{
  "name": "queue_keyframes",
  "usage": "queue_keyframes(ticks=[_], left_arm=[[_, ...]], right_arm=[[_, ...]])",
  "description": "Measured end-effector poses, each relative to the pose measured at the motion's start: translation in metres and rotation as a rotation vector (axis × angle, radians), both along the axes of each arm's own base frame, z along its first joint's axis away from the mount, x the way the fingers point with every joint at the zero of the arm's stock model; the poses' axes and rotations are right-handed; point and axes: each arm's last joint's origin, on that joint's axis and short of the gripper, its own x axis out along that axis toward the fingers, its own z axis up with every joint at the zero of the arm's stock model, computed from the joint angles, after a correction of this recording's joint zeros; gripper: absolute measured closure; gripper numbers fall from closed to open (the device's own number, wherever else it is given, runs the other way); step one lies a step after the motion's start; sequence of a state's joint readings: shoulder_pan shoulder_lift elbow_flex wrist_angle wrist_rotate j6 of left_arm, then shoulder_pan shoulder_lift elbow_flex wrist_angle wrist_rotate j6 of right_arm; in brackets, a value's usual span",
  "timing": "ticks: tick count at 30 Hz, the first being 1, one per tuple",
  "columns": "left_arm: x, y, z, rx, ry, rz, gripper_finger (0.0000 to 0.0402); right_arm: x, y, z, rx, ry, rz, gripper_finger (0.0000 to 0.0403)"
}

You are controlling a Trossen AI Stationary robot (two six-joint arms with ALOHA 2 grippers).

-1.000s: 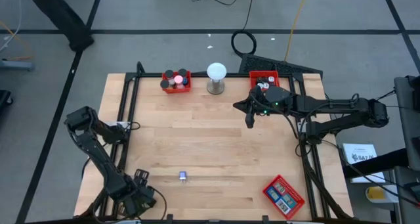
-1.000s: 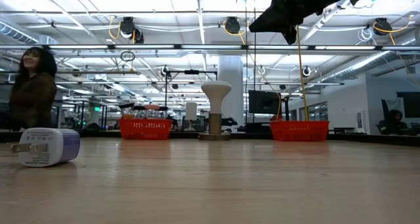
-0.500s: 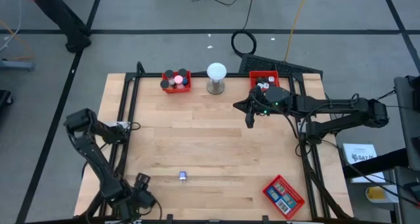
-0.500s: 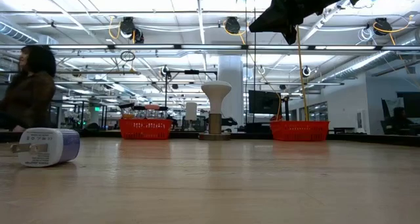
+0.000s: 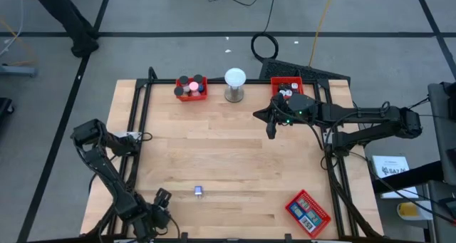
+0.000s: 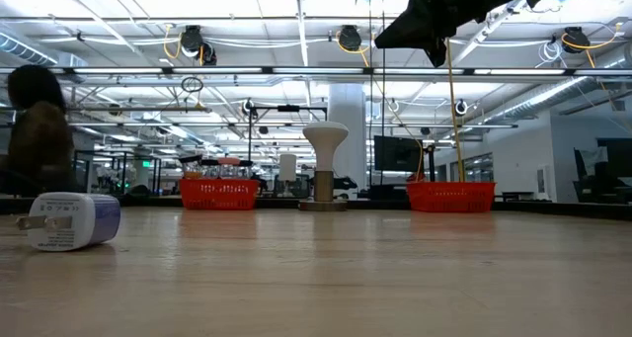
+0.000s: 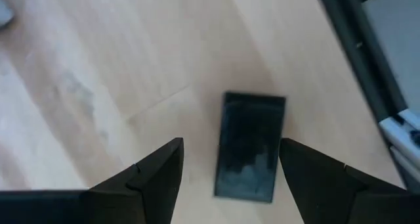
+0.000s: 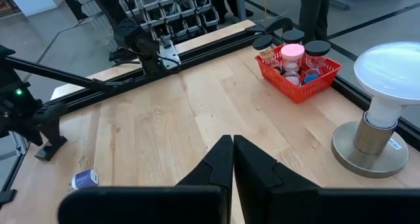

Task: Pick & Place Office items
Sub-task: Put the black digital clock into the bottom right red bin

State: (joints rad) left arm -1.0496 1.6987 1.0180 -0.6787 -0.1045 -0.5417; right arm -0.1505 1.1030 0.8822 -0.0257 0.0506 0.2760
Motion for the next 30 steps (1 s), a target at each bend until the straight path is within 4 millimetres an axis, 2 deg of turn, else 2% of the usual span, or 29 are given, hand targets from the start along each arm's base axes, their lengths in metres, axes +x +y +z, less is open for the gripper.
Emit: queue_keyframes(ticks=[8, 11, 16, 18, 24, 27, 30], left_arm=[[0.003, -0.005, -0.022, 0.04, 0.043, 0.053, 0.0151], [0.004, -0.006, -0.023, 0.032, 0.044, 0.076, 0.0174], [0.003, -0.006, -0.02, 0.012, 0.056, 0.091, 0.0243], [0.004, -0.003, -0.018, -0.002, 0.075, 0.139, 0.0248], [0.004, 0.016, 0.009, -0.044, 0.126, 0.393, 0.0248], [0.001, 0.035, 0.031, -0.021, 0.096, 0.51, 0.0248], [0.001, 0.062, 0.053, 0.017, 0.015, 0.647, 0.0248]], right_arm=[[0.0, 0.0, 0.0, 0.0, -0.001, 0.0, 0.0399], [0.0, 0.0, 0.0, 0.0, -0.001, 0.0, 0.0399], [0.0, 0.0, 0.0, 0.0, -0.002, 0.0, 0.0399], [0.0, 0.0, 0.0, 0.0, -0.002, 0.0, 0.0399], [0.0, 0.0, 0.002, -0.002, -0.019, 0.003, 0.0399], [-0.002, 0.001, 0.005, -0.003, -0.029, 0.005, 0.0399], [-0.005, 0.001, 0.008, -0.009, -0.043, 0.006, 0.0399]])
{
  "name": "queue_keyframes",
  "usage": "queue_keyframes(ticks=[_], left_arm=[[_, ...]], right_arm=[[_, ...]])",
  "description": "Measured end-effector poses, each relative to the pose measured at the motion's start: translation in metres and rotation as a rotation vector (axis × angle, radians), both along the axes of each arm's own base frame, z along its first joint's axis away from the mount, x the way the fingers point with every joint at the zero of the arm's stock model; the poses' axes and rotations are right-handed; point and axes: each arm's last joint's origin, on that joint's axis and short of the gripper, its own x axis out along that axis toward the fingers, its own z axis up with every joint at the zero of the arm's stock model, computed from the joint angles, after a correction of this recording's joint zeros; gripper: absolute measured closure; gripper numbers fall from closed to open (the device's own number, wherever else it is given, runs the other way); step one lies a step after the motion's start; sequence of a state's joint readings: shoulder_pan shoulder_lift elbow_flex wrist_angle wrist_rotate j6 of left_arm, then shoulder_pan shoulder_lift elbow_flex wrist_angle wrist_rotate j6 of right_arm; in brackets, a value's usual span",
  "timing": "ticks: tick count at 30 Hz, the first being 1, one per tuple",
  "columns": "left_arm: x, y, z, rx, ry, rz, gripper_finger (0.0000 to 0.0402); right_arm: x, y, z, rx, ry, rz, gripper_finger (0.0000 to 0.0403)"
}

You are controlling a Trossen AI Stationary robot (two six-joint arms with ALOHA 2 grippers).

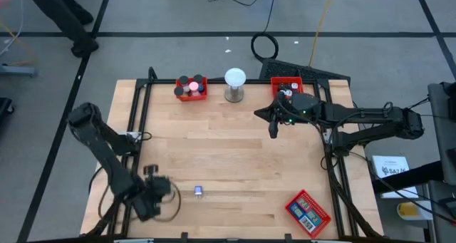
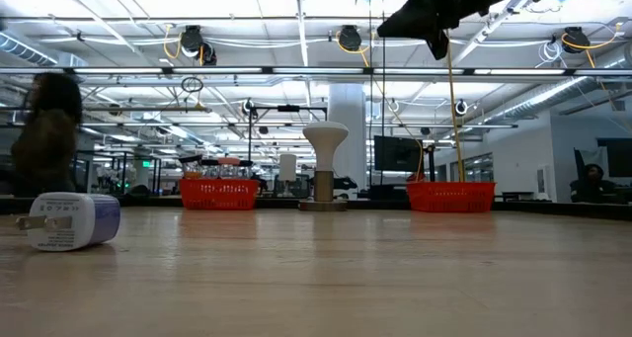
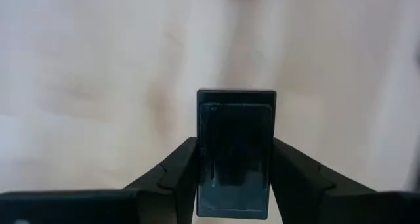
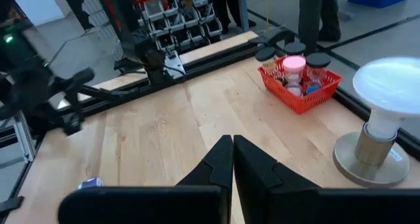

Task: Pick & Place Office items
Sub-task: Put the black digital clock into the bottom right red bin

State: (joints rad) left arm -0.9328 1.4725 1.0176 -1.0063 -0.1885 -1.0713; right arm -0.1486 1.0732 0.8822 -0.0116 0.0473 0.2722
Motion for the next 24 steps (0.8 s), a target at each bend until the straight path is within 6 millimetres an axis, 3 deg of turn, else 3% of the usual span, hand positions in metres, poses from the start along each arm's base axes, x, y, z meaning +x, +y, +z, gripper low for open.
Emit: queue_keyframes(ticks=[5, 14, 19, 24], left_arm=[[0.019, 0.048, 0.028, 0.089, -0.172, 0.13, 0.0248], [0.105, 0.145, 0.035, 0.197, -0.367, 0.123, 0.0248], [0.146, 0.197, 0.027, 0.181, -0.5, 0.085, 0.0248], [0.176, 0.225, 0.0, 0.149, -0.476, 0.061, 0.0248]], right_arm=[[-0.01, 0.001, 0.008, -0.043, -0.016, 0.011, 0.0399], [-0.03, 0.004, 0.016, -0.058, -0.011, 0.016, 0.0399], [-0.039, 0.006, 0.02, -0.05, -0.014, 0.016, 0.0399], [-0.045, 0.008, 0.022, -0.048, -0.016, 0.021, 0.0399]])
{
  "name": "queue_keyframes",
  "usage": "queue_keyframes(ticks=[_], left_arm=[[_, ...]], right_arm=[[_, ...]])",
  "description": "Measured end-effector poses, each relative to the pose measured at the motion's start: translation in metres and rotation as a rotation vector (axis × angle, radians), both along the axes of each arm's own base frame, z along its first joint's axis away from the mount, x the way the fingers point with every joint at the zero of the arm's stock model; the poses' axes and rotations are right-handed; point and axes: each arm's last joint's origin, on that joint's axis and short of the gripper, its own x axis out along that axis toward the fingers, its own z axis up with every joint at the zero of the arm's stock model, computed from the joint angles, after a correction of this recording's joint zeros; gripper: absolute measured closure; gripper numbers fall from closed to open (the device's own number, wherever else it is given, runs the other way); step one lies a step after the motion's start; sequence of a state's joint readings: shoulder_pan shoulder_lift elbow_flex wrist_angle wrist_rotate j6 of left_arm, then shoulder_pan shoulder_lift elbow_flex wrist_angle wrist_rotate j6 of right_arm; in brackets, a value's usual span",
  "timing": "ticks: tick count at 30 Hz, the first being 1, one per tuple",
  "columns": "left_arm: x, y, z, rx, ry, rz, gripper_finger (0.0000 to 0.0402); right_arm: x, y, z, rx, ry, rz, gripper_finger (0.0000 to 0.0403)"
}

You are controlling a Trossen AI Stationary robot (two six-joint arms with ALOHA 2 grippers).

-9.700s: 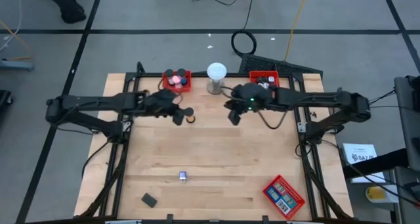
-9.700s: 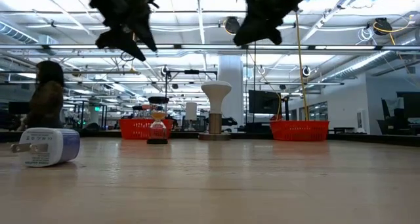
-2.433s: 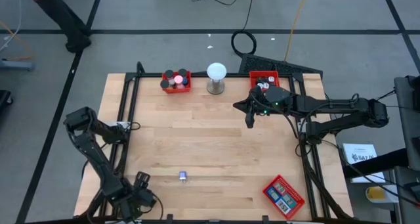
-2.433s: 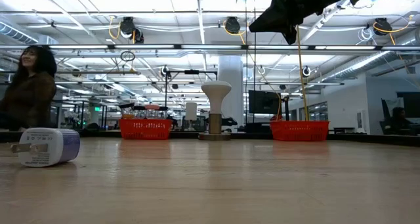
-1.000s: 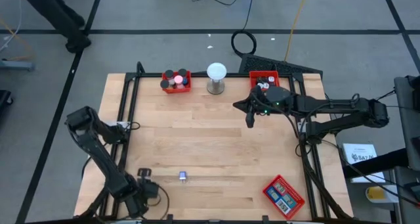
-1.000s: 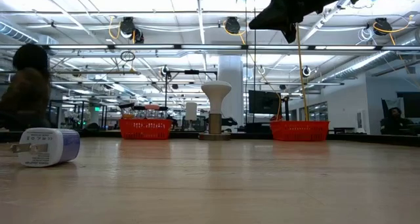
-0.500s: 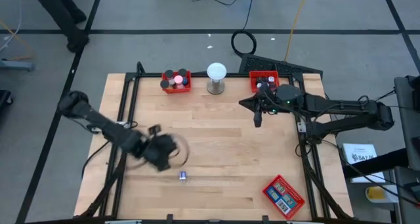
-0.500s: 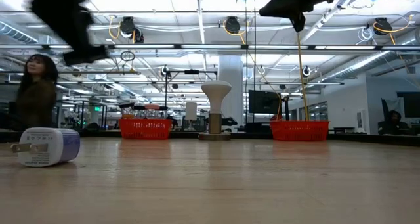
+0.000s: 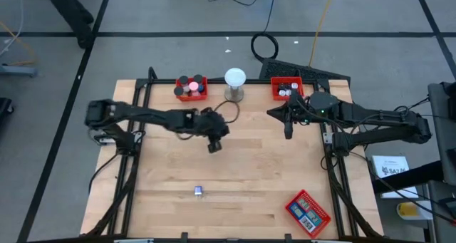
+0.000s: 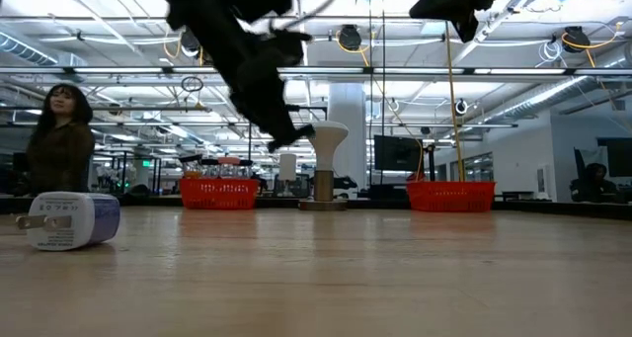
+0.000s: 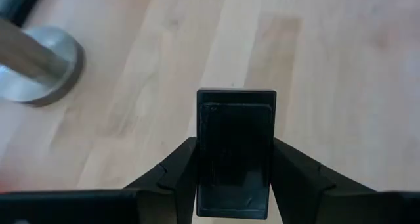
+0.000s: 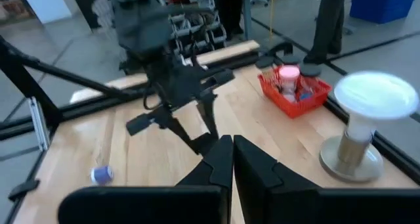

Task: Pick & Place Office items
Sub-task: Put the black digital clock into the bottom right red bin

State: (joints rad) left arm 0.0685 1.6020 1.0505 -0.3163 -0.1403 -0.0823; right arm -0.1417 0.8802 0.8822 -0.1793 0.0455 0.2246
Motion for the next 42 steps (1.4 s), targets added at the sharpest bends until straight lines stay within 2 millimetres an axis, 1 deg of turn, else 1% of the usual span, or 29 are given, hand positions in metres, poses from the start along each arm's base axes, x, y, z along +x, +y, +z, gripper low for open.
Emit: queue_keyframes(ticks=[3, 6, 9, 11, 14, 18, 22, 27, 30, 32, 34, 37, 40, 42], left_arm=[[0.022, 0.004, -0.012, 0.003, 0.056, -0.03, 0.0248], [0.049, 0.004, -0.016, 0.022, 0.066, -0.071, 0.0248], [0.076, 0.002, -0.024, 0.014, 0.086, -0.122, 0.0248], [0.09, 0.003, -0.032, 0.014, 0.112, -0.152, 0.0248], [0.105, -0.001, -0.043, 0.025, 0.164, -0.211, 0.0248], [0.115, -0.011, -0.061, 0.051, 0.253, -0.291, 0.0248], [0.118, -0.023, -0.072, 0.054, 0.283, -0.33, 0.0245], [0.118, -0.035, -0.075, 0.054, 0.291, -0.336, 0.0201], [0.113, -0.042, -0.069, 0.073, 0.31, -0.338, 0.0174], [0.108, -0.045, -0.057, 0.089, 0.321, -0.333, 0.0163], [0.102, -0.044, -0.041, 0.085, 0.315, -0.287, 0.0163], [0.089, -0.039, -0.017, 0.039, 0.273, -0.231, 0.019], [0.07, -0.035, 0.004, 0.014, 0.199, -0.19, 0.0247], [0.051, -0.033, 0.015, 0.002, 0.133, -0.163, 0.0294]], right_arm=[[-0.001, 0.0, 0.0, 0.003, 0.005, -0.002, 0.0399], [-0.001, 0.0, -0.001, 0.004, 0.016, -0.002, 0.0399], [-0.001, 0.0, -0.002, 0.004, 0.018, -0.001, 0.0399], [-0.001, 0.0, -0.002, 0.002, 0.02, -0.001, 0.0399], [-0.001, 0.0, -0.002, 0.002, 0.019, -0.001, 0.0399], [-0.001, 0.0, -0.002, 0.002, 0.019, -0.001, 0.0399], [-0.001, 0.0, -0.002, 0.002, 0.019, -0.001, 0.0399], [-0.001, 0.0, -0.002, 0.002, 0.019, -0.002, 0.0399], [-0.001, 0.0, -0.002, 0.001, 0.019, -0.003, 0.0399], [-0.001, 0.0, -0.002, 0.001, 0.02, -0.003, 0.0399], [-0.001, 0.0, -0.002, 0.001, 0.019, -0.004, 0.0399], [-0.001, 0.0, -0.002, 0.0, 0.02, -0.004, 0.0399], [0.001, 0.0, -0.003, 0.001, 0.029, -0.007, 0.0399], [0.005, -0.001, -0.006, 0.004, 0.045, -0.009, 0.0399]])
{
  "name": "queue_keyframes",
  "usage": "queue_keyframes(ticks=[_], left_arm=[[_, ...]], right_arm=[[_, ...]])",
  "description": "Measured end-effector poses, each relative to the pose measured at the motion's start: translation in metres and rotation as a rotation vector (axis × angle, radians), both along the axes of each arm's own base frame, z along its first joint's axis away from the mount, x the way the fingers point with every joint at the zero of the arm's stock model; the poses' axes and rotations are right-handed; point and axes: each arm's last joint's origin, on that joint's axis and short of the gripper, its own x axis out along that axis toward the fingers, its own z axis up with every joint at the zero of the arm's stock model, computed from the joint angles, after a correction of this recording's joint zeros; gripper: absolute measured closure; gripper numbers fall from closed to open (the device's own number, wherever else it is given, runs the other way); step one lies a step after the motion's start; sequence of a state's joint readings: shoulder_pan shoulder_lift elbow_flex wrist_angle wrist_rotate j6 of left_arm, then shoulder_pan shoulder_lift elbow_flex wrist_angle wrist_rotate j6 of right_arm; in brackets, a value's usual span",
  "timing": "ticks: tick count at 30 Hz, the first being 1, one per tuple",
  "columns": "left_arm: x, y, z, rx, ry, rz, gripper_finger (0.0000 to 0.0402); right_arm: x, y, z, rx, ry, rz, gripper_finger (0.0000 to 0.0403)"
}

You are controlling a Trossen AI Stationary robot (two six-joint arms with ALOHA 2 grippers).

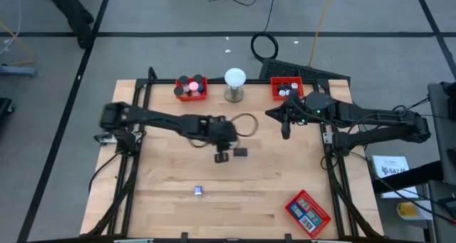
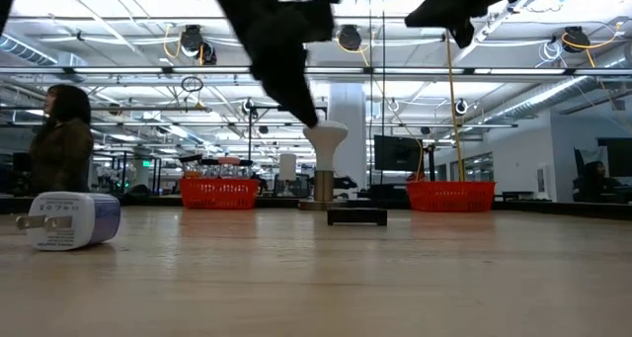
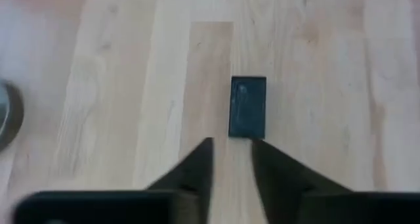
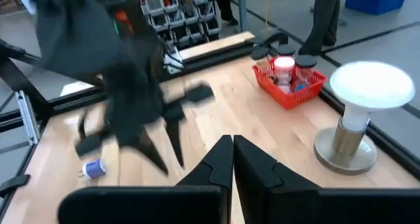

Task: Pick & Place Office items
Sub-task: Put the black digital clock into the bottom right red bin

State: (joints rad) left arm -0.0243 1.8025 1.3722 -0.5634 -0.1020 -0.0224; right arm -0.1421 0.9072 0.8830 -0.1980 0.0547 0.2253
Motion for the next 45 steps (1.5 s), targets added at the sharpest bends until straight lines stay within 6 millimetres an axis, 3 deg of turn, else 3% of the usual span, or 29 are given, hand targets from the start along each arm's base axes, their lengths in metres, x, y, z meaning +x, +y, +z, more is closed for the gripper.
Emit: queue_keyframes(ticks=[5, 11, 15, 22, 28, 32, 36, 45], left_arm=[[-0.053, 0.003, 0.0, -0.072, -0.168, 0.085, 0.0392], [-0.106, 0.004, -0.004, -0.175, -0.436, 0.175, 0.0383], [-0.133, 0.006, -0.006, -0.212, -0.592, 0.193, 0.0397], [-0.171, 0.012, -0.025, -0.198, -0.713, 0.196, 0.0391], [-0.186, 0.014, -0.033, -0.205, -0.732, 0.208, 0.0399], [-0.188, 0.012, -0.031, -0.166, -0.791, 0.142, 0.0392], [-0.188, 0.012, -0.03, -0.158, -0.804, 0.141, 0.0389], [-0.188, 0.012, -0.031, -0.156, -0.797, 0.142, 0.0388]], right_arm=[[0.016, -0.002, -0.014, 0.059, 0.068, -0.012, 0.0399], [0.04, 0.001, -0.033, 0.131, 0.151, -0.013, 0.0399], [0.058, 0.006, -0.038, 0.15, 0.192, 0.004, 0.0399], [0.097, 0.01, -0.045, 0.17, 0.324, 0.016, 0.0399], [0.127, 0.01, -0.05, 0.185, 0.458, 0.01, 0.0393], [0.142, 0.01, -0.06, 0.211, 0.545, 0.031, 0.0366], [0.152, 0.016, -0.082, 0.253, 0.63, 0.093, 0.0322], [0.17, 0.042, -0.127, 0.158, 0.76, 0.211, 0.0196]])
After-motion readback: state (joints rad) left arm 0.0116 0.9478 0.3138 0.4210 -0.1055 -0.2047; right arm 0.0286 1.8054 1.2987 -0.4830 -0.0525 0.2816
